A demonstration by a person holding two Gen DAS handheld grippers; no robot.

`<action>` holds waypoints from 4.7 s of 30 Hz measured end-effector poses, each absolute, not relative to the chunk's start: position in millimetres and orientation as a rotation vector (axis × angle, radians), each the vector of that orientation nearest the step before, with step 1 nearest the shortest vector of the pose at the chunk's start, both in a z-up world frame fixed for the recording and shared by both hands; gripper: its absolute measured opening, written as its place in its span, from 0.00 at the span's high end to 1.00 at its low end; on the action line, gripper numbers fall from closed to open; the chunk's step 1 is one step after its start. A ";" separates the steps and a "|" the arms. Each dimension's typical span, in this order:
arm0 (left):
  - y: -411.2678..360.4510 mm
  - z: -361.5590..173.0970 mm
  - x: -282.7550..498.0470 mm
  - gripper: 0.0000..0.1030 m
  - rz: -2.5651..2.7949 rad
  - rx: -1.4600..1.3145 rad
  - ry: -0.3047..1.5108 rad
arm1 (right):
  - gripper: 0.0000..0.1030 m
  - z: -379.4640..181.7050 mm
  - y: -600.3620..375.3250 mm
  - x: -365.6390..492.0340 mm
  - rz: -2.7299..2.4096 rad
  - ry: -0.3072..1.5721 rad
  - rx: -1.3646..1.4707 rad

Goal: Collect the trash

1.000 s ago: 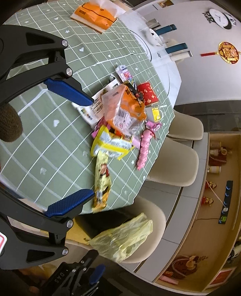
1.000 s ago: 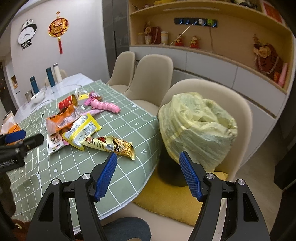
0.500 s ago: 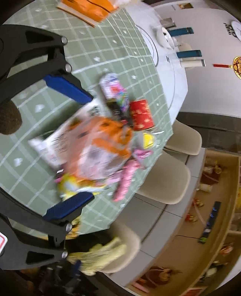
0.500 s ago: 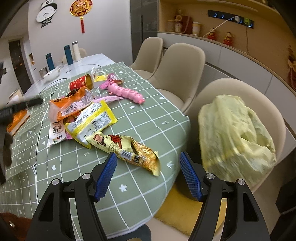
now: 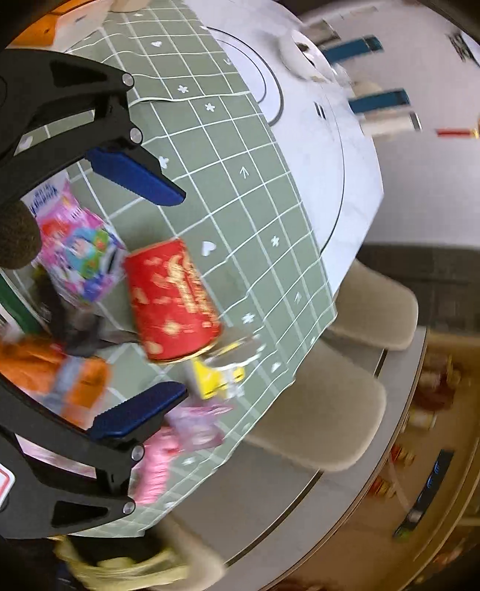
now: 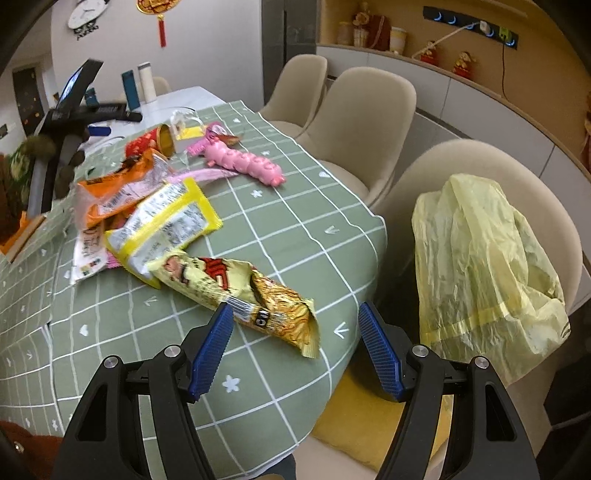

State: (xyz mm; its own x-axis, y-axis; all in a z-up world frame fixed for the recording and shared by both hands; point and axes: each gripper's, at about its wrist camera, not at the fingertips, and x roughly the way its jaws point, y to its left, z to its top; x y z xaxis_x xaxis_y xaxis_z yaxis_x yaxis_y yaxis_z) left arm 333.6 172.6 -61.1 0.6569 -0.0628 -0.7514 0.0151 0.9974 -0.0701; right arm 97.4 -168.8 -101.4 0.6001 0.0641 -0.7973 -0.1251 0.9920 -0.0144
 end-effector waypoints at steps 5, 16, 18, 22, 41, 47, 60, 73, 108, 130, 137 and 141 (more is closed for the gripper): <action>143.2 -73.6 354.2 0.20 0.036 0.033 0.883 | 0.36 -111.3 -168.7 104.3 0.111 0.961 -0.045; 154.7 -80.8 337.4 0.69 0.052 0.073 0.949 | 0.36 -106.9 -167.5 111.1 0.140 0.932 -0.045; 157.3 -71.4 321.8 0.81 0.044 0.089 0.933 | 0.36 -105.4 -164.8 113.3 0.185 0.931 -0.040; 165.7 -53.8 295.7 0.96 0.016 0.055 0.906 | 0.36 -101.6 -147.5 120.6 0.297 0.920 -0.101; 118.0 9.7 168.8 0.97 -0.201 -0.011 0.808 | 0.86 -100.1 -133.8 107.8 0.454 0.943 -0.098; 88.8 13.5 146.4 0.97 -0.269 -0.014 0.824 | 0.86 -62.7 -156.7 88.9 0.427 0.856 -0.001; -42.0 66.2 152.5 0.97 -0.557 -0.004 0.741 | 0.86 -13.9 -278.0 48.8 0.076 0.710 0.053; -267.6 9.8 217.3 0.97 -1.043 -0.062 1.046 | 0.86 -16.1 -423.8 9.6 -0.329 0.725 0.221; -118.5 -61.0 196.6 0.55 -0.670 0.013 0.991 | 0.86 -137.5 -387.8 201.5 0.009 1.185 0.428; 16.9 -70.0 138.0 0.50 -0.380 -0.090 0.953 | 0.64 -50.4 -294.8 136.4 0.095 0.870 0.179; 88.3 -66.2 131.7 0.50 -0.250 -0.154 0.910 | 0.64 -57.6 -219.4 135.4 0.194 0.831 0.098; 118.7 -58.2 151.5 0.50 -0.260 -0.172 0.858 | 0.64 -69.3 -198.6 142.4 0.201 0.867 0.069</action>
